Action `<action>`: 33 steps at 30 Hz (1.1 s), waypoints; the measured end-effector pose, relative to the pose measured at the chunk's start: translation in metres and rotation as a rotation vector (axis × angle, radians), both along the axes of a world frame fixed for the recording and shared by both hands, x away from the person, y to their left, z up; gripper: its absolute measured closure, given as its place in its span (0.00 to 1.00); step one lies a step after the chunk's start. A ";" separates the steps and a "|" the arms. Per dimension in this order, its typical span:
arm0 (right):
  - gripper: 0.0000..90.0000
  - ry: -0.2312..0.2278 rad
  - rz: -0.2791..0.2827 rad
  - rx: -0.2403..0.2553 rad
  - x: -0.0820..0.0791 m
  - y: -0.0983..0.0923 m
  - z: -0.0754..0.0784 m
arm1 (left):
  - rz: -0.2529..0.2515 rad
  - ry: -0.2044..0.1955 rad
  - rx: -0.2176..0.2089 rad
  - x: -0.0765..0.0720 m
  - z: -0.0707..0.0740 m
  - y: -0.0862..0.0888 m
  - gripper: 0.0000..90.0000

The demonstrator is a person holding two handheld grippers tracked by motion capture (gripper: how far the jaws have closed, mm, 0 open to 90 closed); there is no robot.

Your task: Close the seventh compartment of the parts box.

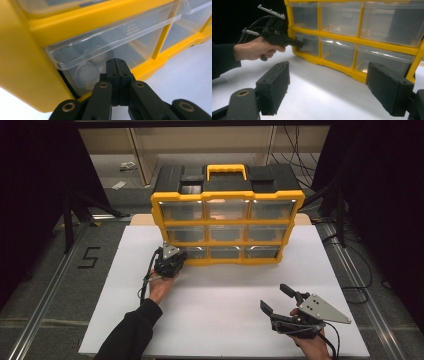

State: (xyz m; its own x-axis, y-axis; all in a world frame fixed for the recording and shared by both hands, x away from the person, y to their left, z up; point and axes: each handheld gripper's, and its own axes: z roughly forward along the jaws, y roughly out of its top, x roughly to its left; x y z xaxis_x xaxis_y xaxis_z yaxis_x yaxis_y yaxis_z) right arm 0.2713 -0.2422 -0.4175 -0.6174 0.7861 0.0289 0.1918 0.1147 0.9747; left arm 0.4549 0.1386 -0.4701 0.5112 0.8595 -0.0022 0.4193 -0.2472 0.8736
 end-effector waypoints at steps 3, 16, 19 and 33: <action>0.22 0.001 -0.001 -0.001 0.000 -0.001 0.000 | -0.032 0.007 -0.007 -0.004 0.003 -0.001 0.91; 0.22 0.000 -0.001 -0.002 0.000 -0.001 0.000 | -0.121 0.024 -0.042 -0.017 0.013 -0.002 0.62; 0.22 0.001 0.000 -0.002 -0.001 0.000 0.000 | -0.138 0.035 -0.083 -0.018 0.014 -0.004 0.54; 0.22 0.000 0.000 -0.002 0.000 0.000 0.000 | -0.146 0.008 -0.097 -0.022 0.019 -0.005 0.34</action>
State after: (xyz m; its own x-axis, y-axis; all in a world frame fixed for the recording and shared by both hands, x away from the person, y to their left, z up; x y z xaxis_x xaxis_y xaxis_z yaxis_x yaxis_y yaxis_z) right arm 0.2709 -0.2425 -0.4173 -0.6170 0.7865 0.0277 0.1923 0.1165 0.9744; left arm 0.4328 0.1331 -0.4513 0.6304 0.7714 -0.0864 0.3925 -0.2207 0.8929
